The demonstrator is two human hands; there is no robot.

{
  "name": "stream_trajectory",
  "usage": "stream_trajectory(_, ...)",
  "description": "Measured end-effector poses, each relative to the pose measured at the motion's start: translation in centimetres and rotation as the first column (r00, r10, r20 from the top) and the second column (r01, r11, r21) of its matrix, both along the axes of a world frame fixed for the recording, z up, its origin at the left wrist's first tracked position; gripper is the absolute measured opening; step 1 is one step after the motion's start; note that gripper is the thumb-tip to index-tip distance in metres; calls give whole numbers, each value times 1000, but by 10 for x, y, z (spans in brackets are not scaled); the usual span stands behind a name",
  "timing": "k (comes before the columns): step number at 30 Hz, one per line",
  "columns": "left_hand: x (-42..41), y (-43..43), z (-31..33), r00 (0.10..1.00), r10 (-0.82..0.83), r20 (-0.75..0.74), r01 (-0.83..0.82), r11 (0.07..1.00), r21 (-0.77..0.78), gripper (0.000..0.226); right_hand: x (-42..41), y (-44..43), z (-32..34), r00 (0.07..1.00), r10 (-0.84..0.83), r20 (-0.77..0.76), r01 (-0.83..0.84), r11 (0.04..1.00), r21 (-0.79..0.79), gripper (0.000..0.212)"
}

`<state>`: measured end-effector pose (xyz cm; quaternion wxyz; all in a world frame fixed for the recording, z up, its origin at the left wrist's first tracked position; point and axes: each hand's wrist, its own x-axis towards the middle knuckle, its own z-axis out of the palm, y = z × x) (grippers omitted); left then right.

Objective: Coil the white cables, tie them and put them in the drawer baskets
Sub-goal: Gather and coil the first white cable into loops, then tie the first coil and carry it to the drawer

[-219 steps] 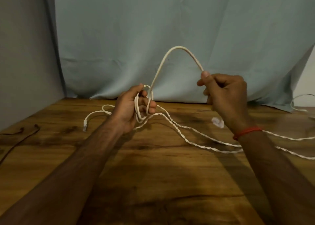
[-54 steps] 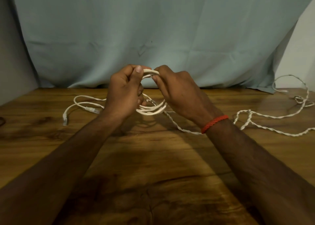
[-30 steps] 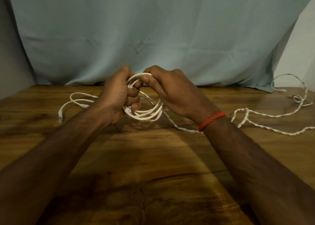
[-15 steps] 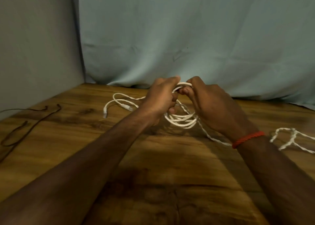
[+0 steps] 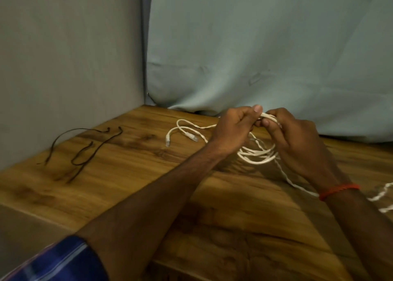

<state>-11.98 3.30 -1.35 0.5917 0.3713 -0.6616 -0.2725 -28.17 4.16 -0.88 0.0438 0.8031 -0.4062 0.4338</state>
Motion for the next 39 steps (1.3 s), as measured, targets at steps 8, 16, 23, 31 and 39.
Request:
stream_trajectory(8, 17, 3, 13, 990, 143, 15, -143, 989, -43, 41, 14, 10, 0, 974, 134, 183, -145, 988, 49, 39)
stream_trajectory(16, 79, 23, 42, 938, 336, 83, -333, 942, -39, 41, 62, 10, 15, 925, 178, 334, -258, 943, 211, 47)
stream_trajectory(23, 169, 62, 66, 862, 499, 89, -502, 865, 15, 46, 156, 33, 36, 853, 327, 407, -432, 880, 197, 35)
stream_trajectory(31, 267, 107, 74, 733, 669, 121, -676, 736, 31, 47, 260, 32, 19, 844, 268, 465, -447, 829, 335, 19)
stream_trajectory(39, 301, 130, 80, 704, 698, 132, -708, 705, 48, 46, 341, 31, -21, 856, 400, -327, -296, 899, 323, 21)
